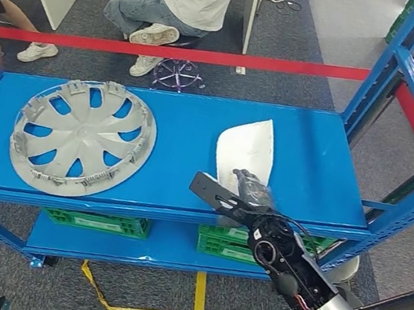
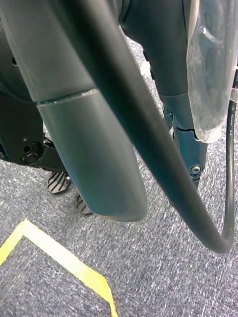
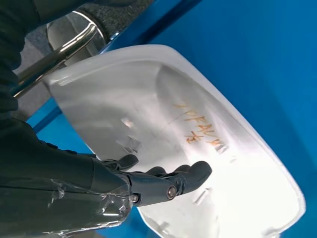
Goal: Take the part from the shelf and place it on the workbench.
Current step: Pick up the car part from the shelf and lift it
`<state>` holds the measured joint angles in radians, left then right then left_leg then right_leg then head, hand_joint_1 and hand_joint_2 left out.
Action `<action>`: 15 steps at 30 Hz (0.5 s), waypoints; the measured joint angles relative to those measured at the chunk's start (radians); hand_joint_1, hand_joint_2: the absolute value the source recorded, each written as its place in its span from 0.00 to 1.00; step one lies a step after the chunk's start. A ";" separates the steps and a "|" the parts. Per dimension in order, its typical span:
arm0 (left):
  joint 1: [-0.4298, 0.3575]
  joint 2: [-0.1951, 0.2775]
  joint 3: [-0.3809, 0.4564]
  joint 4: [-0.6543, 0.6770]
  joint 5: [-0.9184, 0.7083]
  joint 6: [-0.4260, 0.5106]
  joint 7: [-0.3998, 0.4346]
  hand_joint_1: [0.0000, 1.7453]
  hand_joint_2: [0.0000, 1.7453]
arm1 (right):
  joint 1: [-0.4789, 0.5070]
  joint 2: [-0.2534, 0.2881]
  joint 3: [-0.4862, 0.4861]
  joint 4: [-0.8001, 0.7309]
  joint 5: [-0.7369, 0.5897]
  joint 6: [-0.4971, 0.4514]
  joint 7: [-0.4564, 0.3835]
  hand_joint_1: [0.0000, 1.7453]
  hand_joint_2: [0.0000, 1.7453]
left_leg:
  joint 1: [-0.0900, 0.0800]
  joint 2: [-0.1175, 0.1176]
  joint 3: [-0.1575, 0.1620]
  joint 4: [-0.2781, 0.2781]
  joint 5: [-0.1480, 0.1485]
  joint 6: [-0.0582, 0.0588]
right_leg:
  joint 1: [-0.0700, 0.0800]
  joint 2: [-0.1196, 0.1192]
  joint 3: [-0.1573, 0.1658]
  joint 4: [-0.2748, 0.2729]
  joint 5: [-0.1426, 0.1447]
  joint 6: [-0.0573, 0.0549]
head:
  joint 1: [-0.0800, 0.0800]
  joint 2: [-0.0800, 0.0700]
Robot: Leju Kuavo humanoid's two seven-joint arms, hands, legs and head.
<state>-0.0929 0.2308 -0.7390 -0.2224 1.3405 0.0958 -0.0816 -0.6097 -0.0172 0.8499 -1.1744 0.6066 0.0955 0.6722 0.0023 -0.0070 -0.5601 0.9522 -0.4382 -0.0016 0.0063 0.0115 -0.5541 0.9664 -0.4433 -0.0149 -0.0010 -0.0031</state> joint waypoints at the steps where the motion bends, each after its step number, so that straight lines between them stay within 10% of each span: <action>1: 0.000 0.000 0.000 0.000 0.000 0.000 0.000 0.00 0.00 | 0.000 -0.002 0.000 -0.002 0.001 0.003 0.001 0.00 1.00 | 0.000 0.000 0.000 0.000 0.000 0.000 | 0.000 0.000 0.000 0.000 0.000 0.000 | 0.000 0.000; 13: 0.000 0.000 -0.001 0.000 0.001 -0.005 0.000 0.00 0.00 | 0.004 -0.012 0.000 -0.004 0.007 0.026 -0.002 0.01 1.00 | 0.000 0.000 0.000 0.000 0.000 0.000 | 0.000 0.000 0.000 0.000 0.000 0.000 | 0.000 0.000; 15: 0.000 0.000 -0.001 0.000 0.002 -0.007 0.000 0.00 0.00 | 0.004 -0.014 0.000 -0.004 0.009 0.031 -0.005 0.18 1.00 | 0.000 0.000 0.000 0.000 0.000 0.000 | 0.000 0.000 0.000 0.000 0.000 0.000 | 0.000 0.000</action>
<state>-0.0930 0.2308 -0.7400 -0.2224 1.3420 0.0891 -0.0816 -0.6055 -0.0310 0.8495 -1.1784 0.6160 0.1264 0.6669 0.0023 -0.0070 -0.5600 0.9522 -0.4382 -0.0016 0.0063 0.0115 -0.5540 0.9664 -0.4433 -0.0149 -0.0008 -0.0031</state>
